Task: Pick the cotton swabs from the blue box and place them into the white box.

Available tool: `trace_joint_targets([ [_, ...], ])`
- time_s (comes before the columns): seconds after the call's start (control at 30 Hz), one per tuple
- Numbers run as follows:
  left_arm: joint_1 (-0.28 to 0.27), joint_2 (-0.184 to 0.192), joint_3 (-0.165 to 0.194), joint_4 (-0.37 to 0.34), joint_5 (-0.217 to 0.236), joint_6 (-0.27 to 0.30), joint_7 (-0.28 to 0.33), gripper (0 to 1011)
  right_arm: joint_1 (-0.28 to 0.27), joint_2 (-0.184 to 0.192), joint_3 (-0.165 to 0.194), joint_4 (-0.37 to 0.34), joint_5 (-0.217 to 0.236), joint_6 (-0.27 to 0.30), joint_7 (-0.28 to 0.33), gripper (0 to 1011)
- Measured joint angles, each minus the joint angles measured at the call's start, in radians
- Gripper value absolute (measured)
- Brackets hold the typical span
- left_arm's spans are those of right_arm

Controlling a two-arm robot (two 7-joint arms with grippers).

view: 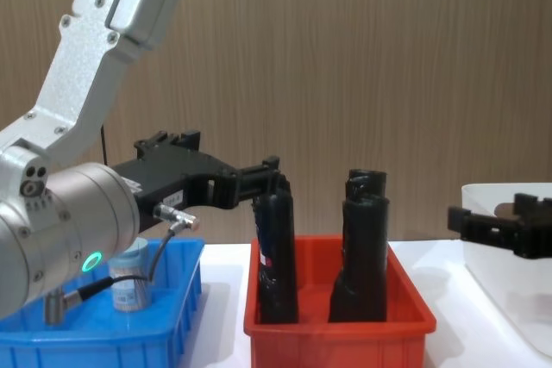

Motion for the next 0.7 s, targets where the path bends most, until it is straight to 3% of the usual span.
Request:
trace_joint_targets([
  [0.33,0.0,0.0,0.0,0.0,0.0,0.0,0.0,1004,0.116,-0.018,-0.001,0.167,-0.002,0.013,0.183,1001],
  [0.7,0.0,0.0,0.0,0.0,0.0,0.0,0.0,1004,0.231,-0.049,-0.009,0.331,0.002,0.018,0.286,1001],
])
